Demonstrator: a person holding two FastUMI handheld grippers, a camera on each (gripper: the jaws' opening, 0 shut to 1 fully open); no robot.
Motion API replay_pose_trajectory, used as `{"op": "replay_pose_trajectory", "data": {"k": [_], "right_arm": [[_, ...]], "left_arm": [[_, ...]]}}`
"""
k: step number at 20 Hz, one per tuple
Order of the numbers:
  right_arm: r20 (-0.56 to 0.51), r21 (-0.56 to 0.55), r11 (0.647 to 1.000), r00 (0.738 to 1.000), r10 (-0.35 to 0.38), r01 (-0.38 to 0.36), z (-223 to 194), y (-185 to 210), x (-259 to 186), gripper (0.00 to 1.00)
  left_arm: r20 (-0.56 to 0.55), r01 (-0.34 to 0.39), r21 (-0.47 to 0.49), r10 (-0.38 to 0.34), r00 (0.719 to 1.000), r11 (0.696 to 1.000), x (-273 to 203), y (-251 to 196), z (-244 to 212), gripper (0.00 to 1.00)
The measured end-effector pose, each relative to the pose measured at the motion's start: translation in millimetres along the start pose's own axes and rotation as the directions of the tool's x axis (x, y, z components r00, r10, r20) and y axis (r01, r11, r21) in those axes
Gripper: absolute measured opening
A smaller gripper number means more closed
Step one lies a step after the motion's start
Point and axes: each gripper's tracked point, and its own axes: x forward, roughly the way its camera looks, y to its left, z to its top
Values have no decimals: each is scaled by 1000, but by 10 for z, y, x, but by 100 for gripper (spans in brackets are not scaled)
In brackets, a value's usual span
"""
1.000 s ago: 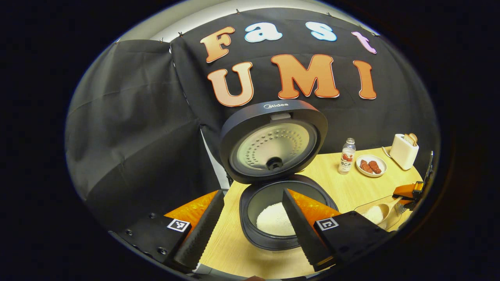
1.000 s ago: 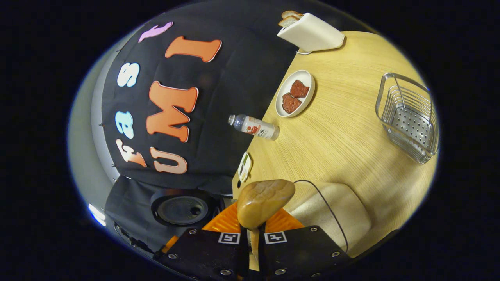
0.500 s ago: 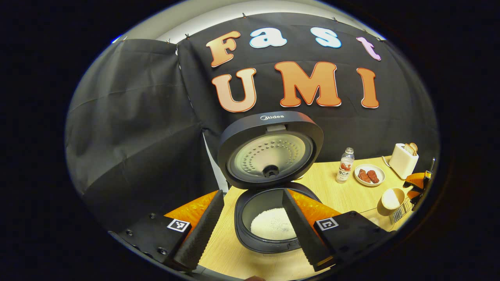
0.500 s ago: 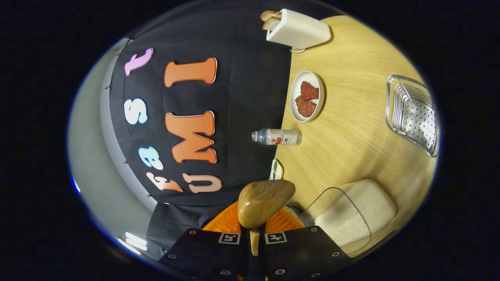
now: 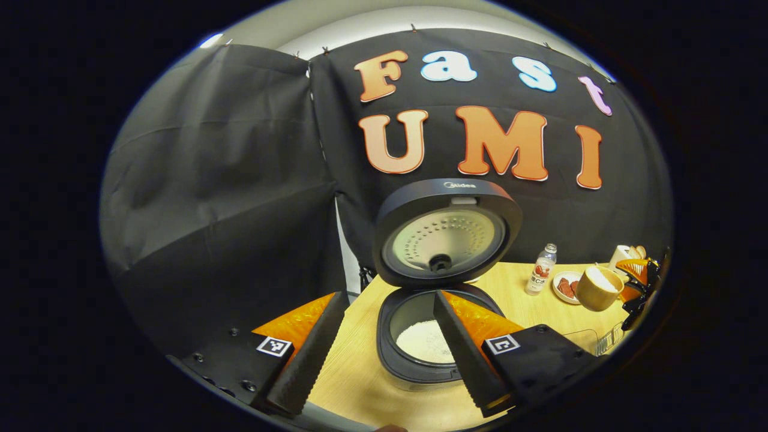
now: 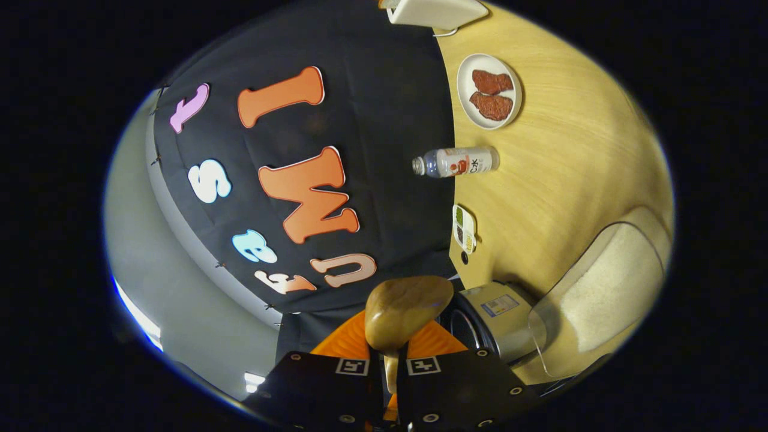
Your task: Close the left gripper, press the button to open the rice cooker; take a wooden spoon from the chopstick holder with the right hand, scoop a spoonful of rice and pour it into the rice cooker, then put the wooden spoon back into the chopstick holder.
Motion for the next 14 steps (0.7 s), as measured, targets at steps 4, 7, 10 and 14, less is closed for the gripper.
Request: {"op": "replay_pose_trajectory", "data": {"k": [4,7,10,14], "right_arm": [[-77,-6,1000,997,-12,11,-369,14,403,8],[-119,-35,998,992,-52,48,-588,-93,656,8],[-135,-67,994,986,-99,91,-725,-238,888,8],[-123,-124,981,979,-163,148,-823,-408,1116,8]], "left_arm": [[23,-40,-17,41,999,999,-71,299,4,100],[31,-70,-9,70,997,998,-61,495,-30,96],[33,-88,-3,88,996,996,-13,634,-43,100],[20,-103,-4,103,994,995,28,799,-140,100]]}}
